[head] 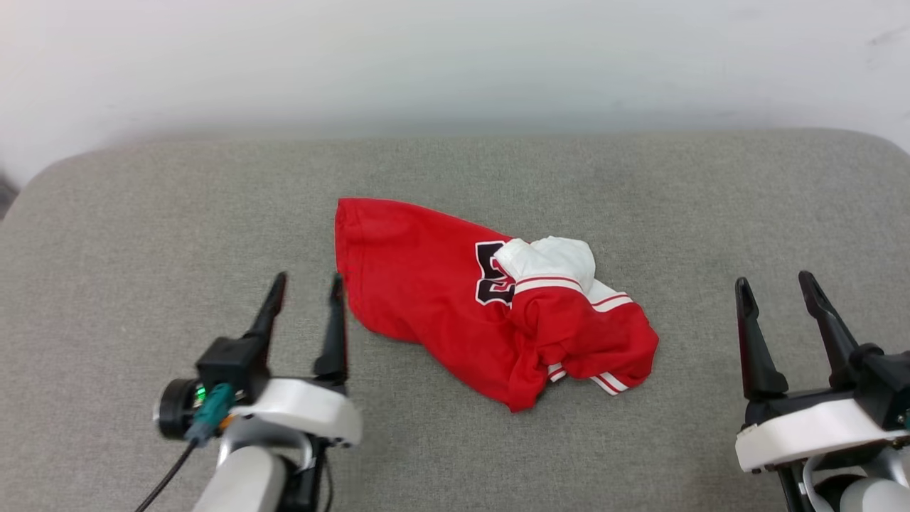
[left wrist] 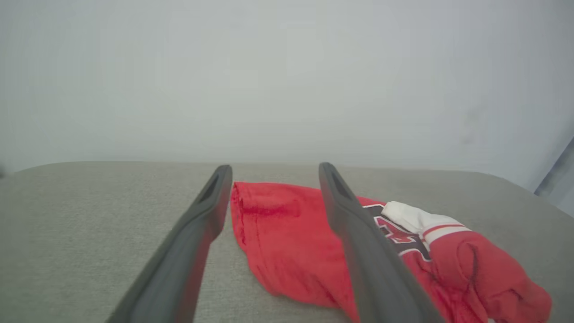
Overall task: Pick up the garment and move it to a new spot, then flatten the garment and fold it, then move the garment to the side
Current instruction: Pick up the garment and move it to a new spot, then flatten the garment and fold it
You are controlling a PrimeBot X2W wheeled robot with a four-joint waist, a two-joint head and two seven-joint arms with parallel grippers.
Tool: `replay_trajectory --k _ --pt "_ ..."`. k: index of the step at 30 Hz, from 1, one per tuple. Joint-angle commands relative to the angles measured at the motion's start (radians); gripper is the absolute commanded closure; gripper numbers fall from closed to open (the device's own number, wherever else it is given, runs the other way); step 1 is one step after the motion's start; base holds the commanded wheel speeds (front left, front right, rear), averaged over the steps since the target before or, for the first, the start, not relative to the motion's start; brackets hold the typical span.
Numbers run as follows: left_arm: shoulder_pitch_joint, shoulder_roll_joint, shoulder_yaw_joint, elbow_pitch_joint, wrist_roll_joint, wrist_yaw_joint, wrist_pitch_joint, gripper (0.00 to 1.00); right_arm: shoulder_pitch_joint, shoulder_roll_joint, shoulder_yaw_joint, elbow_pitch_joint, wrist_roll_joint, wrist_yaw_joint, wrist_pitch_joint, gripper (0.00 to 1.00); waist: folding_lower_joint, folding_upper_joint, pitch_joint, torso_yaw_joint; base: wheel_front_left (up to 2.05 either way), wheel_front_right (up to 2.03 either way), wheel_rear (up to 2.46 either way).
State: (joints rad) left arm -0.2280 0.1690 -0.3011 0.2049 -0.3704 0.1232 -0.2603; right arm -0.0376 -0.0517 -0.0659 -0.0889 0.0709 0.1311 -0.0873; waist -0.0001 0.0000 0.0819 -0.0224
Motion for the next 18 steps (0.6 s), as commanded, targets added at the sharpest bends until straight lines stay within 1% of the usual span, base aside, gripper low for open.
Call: replay_trajectory --k 1,3,7,13,18 --pt "0.029 0.014 0.016 -0.016 0.0 0.002 -0.006 0.0 0.02 0.001 -0.006 0.004 0.005 -0.001 0.004 0.0 0.0001 0.0 -0.013 0.004 0.0 0.0 0.0" --pt "0.06 0.03 0.033 -0.032 0.002 0.004 -0.005 0.0 0.036 0.001 -0.01 0.005 0.004 -0.001 0.009 0.0 0.0001 0.0 -0.026 0.004 0.0 0.0 0.0" --pt "0.11 0.046 0.036 -0.052 0.007 -0.002 -0.005 0.0 0.07 0.002 -0.013 0.0 0.01 -0.001 0.019 0.0 0.0001 0.0 -0.05 0.002 0.0 0.0 0.0" --pt "0.153 0.05 0.035 -0.061 0.008 0.01 -0.005 0.0 0.106 0.002 0.0 -0.017 0.013 -0.001 0.036 0.0 0.0001 0.0 -0.071 -0.002 0.0 0.0 0.0" --pt "0.157 0.052 0.038 -0.057 0.01 0.016 -0.005 0.0 0.112 0.002 0.006 -0.033 0.014 -0.001 0.046 0.0 0.0001 0.0 -0.072 -0.005 0.0 0.0 0.0"
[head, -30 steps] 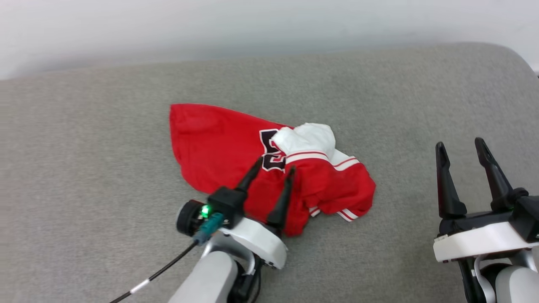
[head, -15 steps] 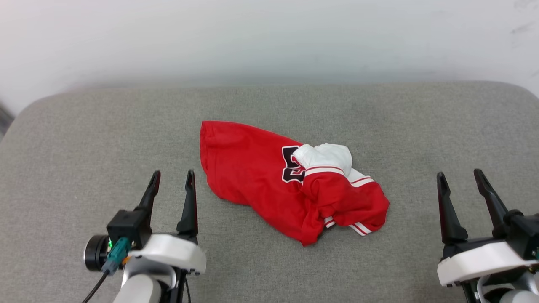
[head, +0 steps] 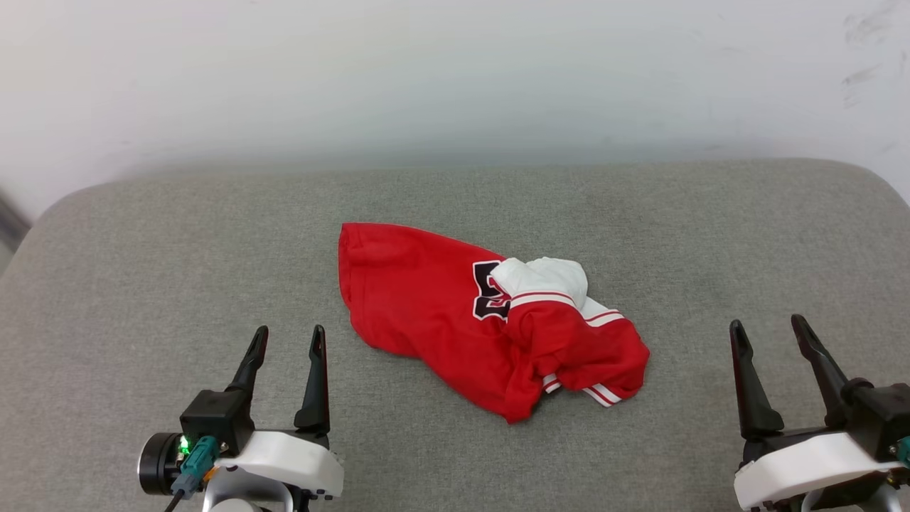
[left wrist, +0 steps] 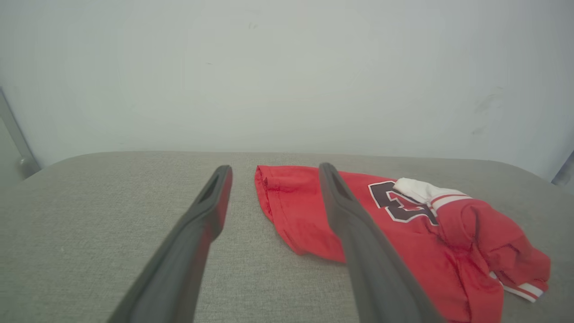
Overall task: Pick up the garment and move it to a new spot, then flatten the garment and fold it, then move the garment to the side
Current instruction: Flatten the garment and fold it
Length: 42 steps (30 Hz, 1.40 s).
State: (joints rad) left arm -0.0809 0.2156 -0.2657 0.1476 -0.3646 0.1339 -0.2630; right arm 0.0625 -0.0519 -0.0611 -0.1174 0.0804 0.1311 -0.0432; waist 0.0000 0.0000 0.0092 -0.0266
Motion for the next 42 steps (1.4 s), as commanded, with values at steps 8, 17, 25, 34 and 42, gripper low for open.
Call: replay_trajectory --k 8,17,25,34,42 --pt "-0.005 0.001 -0.002 -0.008 0.01 0.017 -0.002 0.0 0.006 0.002 0.005 -0.017 0.007 -0.001 0.008 0.0 0.0 0.0 0.008 -0.005 0.0 0.0 0.0" --pt "-0.049 -0.018 -0.002 -0.035 0.024 0.012 -0.002 0.0 -0.138 -0.032 -0.022 0.007 0.087 -0.001 0.189 0.0 0.0 0.0 0.057 0.042 0.0 0.0 0.0" --pt "-0.086 -0.058 -0.004 -0.065 0.053 -0.001 -0.002 0.0 -0.314 -0.173 0.071 0.083 0.226 -0.001 0.603 0.0 0.0 0.0 0.117 0.122 0.0 0.0 0.0" --pt "-0.101 -0.109 0.013 -0.08 0.091 -0.027 -0.002 0.0 -0.436 -0.267 0.262 0.118 0.351 -0.001 0.84 0.0 0.0 0.0 0.19 0.209 0.0 0.0 0.0" --pt "-0.11 -0.134 0.035 -0.064 0.109 -0.052 -0.002 0.0 -0.527 -0.274 0.374 0.252 0.383 -0.001 0.847 0.32 0.0 0.0 0.214 0.212 0.0 0.0 0.0"
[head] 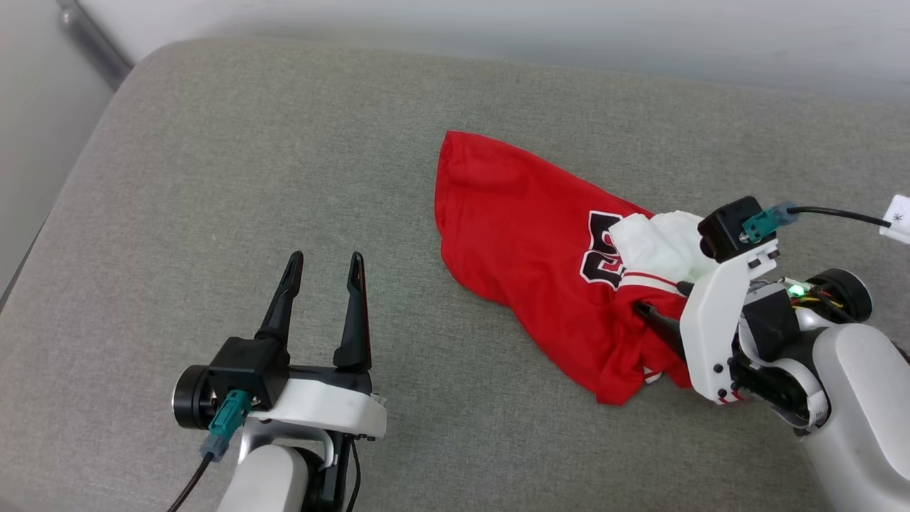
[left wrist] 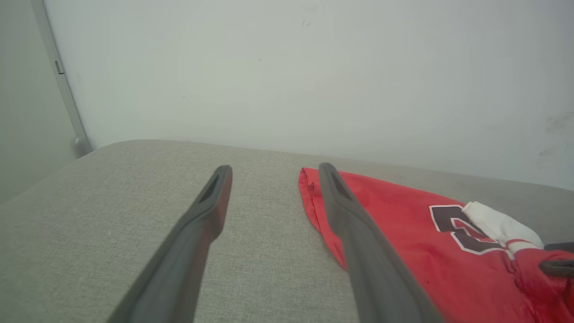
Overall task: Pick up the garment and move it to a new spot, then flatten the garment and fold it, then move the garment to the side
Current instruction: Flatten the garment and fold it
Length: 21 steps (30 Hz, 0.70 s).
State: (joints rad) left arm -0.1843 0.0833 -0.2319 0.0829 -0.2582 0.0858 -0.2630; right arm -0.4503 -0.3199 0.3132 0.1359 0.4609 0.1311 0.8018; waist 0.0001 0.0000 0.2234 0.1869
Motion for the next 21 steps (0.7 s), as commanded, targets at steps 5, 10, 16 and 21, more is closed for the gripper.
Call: replay_trajectory --k 5,10,16,21 --pt "-0.002 -0.01 0.023 0.01 0.012 -0.014 -0.002 0.0 -0.038 -0.009 0.013 0.014 0.003 -0.001 -0.036 1.0 -0.0001 0.0 -0.009 -0.034 0.0 0.0 0.0" --pt "0.008 -0.012 0.037 0.016 0.026 -0.025 -0.002 0.0 -0.026 -0.019 -0.032 -0.034 -0.021 -0.001 -0.095 1.0 -0.0001 0.0 -0.029 -0.083 0.0 0.0 0.0" --pt "0.01 -0.014 0.049 0.026 0.034 -0.035 -0.002 0.0 0.115 0.025 -0.236 -0.094 -0.051 -0.001 -0.165 1.0 -0.0001 0.0 -0.051 -0.137 0.0 0.0 0.0" --pt "0.014 -0.016 0.054 0.033 0.036 -0.04 -0.002 0.0 0.309 0.133 -0.428 -0.092 -0.076 -0.001 -0.209 1.0 -0.0001 0.0 -0.056 -0.164 0.0 0.0 0.0"
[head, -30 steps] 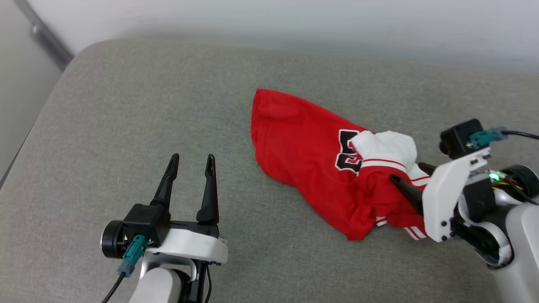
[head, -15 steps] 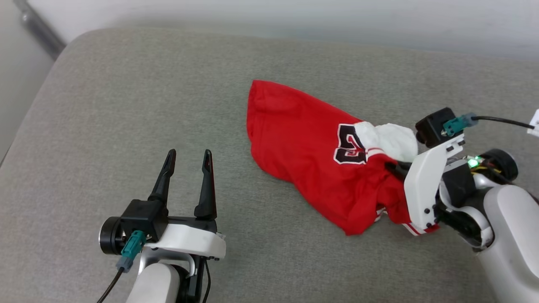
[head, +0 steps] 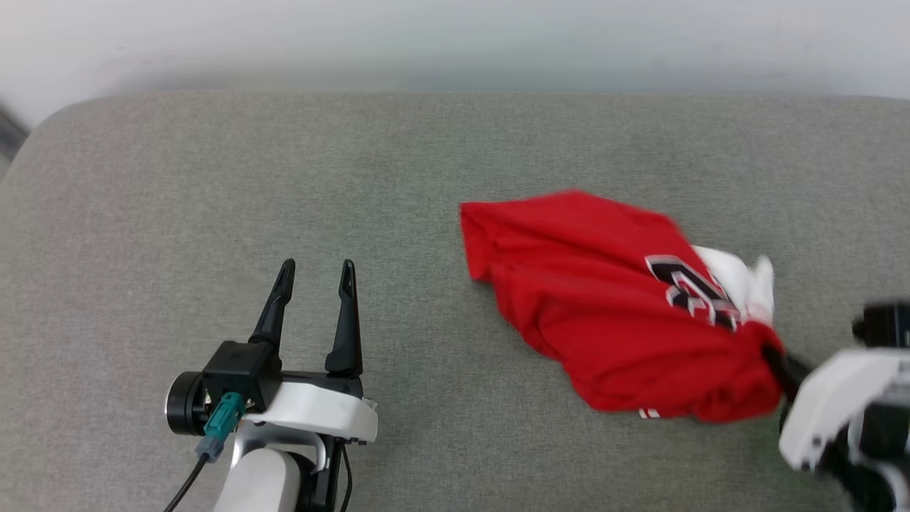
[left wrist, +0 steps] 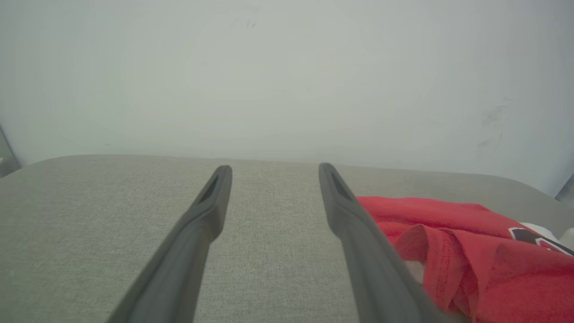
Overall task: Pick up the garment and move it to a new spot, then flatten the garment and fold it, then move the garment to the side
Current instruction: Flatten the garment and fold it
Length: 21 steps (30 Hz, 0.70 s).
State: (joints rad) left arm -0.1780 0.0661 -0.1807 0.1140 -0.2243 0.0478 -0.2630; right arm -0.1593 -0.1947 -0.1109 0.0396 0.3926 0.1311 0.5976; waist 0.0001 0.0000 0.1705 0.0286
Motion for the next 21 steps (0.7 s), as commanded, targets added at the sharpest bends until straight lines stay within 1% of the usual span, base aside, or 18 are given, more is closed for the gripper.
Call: replay_trajectory --k 1,3,4,5,6,9,15,18,21 --pt "0.011 0.001 0.002 0.003 0.003 -0.002 -0.002 0.0 0.056 0.035 -0.037 0.018 -0.01 -0.001 -0.013 1.0 -0.0001 0.0 -0.004 -0.009 0.0 0.0 0.0" --pt "0.009 0.0 0.003 0.006 0.002 -0.004 -0.002 0.0 0.114 0.073 -0.085 0.058 -0.018 -0.001 -0.029 1.0 -0.0001 0.0 -0.003 -0.016 0.0 0.0 0.0" --pt "0.009 0.0 0.003 0.011 0.002 -0.006 -0.002 0.0 0.136 0.085 -0.102 0.08 -0.031 -0.001 -0.037 0.89 -0.0001 0.0 -0.002 -0.018 0.0 0.0 0.0" --pt "0.008 -0.001 0.002 0.012 0.003 -0.008 -0.002 0.0 0.154 0.102 -0.111 0.1 -0.026 -0.001 -0.044 0.11 -0.0001 0.0 -0.002 -0.019 0.0 0.0 0.0" --pt "0.007 0.0 0.003 0.014 0.005 -0.009 -0.002 0.0 0.168 0.113 -0.118 0.12 -0.026 -0.001 -0.053 0.0 -0.0001 0.0 -0.001 -0.021 0.0 0.0 0.0" --pt "0.003 0.001 0.006 0.018 0.008 -0.01 -0.002 0.0 0.181 0.131 -0.126 0.145 -0.03 -0.001 -0.122 0.0 -0.0001 0.0 0.0 -0.026 0.0 0.0 0.0" --pt "0.015 0.004 0.01 0.029 0.009 -0.01 -0.002 0.0 0.143 0.14 -0.136 0.065 -0.065 -0.001 -0.37 0.0 -0.0001 0.0 -0.017 -0.029 0.0 0.0 0.0" --pt "0.027 0.004 0.011 0.038 0.005 -0.011 -0.002 0.0 0.138 0.14 -0.128 0.022 -0.101 -0.001 -0.456 0.0 -0.0001 0.0 -0.037 -0.024 0.0 0.0 0.0" --pt "0.035 0.003 0.009 0.047 0.002 -0.013 -0.002 0.0 0.133 0.138 -0.118 -0.006 -0.13 -0.001 -0.517 0.0 -0.0001 0.0 -0.059 -0.019 0.0 0.0 0.0"
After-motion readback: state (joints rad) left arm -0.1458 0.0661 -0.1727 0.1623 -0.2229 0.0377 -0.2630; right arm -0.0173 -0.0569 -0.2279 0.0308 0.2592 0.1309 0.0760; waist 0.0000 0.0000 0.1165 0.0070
